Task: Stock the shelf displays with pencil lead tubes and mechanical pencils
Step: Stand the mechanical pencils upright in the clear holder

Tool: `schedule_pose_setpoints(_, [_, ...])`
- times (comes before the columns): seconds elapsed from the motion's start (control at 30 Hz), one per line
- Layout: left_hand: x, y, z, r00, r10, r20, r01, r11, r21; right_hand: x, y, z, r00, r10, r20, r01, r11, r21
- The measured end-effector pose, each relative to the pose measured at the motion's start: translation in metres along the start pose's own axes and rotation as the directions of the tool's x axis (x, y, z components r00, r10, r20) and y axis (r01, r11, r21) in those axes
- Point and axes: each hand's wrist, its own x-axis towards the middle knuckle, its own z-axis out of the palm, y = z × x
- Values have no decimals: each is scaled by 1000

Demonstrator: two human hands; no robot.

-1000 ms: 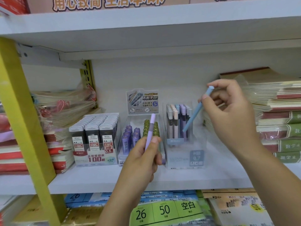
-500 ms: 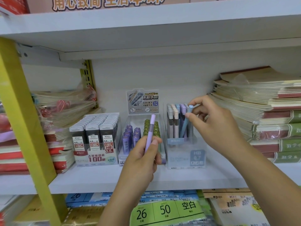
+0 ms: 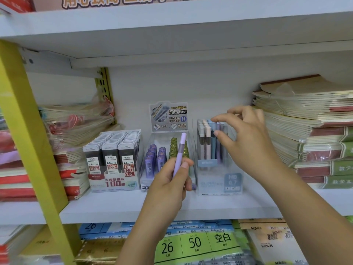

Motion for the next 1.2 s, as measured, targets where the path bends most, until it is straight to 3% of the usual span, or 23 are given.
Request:
schedule_pose_setpoints(0.17, [-1,0,0,999,-9,32,9,1000,21,-1,1,-1,980,100,172,-93,995,-48])
schedule_pose_setpoints(0.33, [-1,3,0,997,14,73,-18,998,65,-5,-24,-23,998,-38,55,28,987,158])
schedule_pose_setpoints(0.43, [0,6,4,996,50,78,-58,992,108,-13,-45,-32,966,12,258,-145,853,501])
schedule_pose_setpoints(0.53, [-1,8,14,995,79,61,-87,987,136,-21,-55,-30,921,11,389,-289,689,665])
schedule_pose_setpoints(0.67, [-1,7,25,966,234,-112,-199,945,260,-17,-51,-36,964,113,242,-260,597,759])
schedule_pose_setpoints(0.73, [-1,6,22,892,418,-173,-292,824,485,-10,-42,-45,983,169,71,-157,579,800])
schedule_pose_setpoints(0.8, [-1,4,19,831,540,-135,-327,671,665,-5,-31,-54,984,156,-91,-32,642,766])
schedule_pose_setpoints(0.9, [2,-2,18,865,501,-23,-317,581,750,-3,-18,-57,982,77,-175,48,790,612])
schedule_pose_setpoints(1.0, [5,-12,20,876,480,45,-334,537,775,-3,-9,-47,994,19,-112,31,904,426])
schedule_pose_setpoints(1.2, [7,-20,20,861,507,28,-340,535,773,-11,-5,-32,997,-36,66,13,947,321])
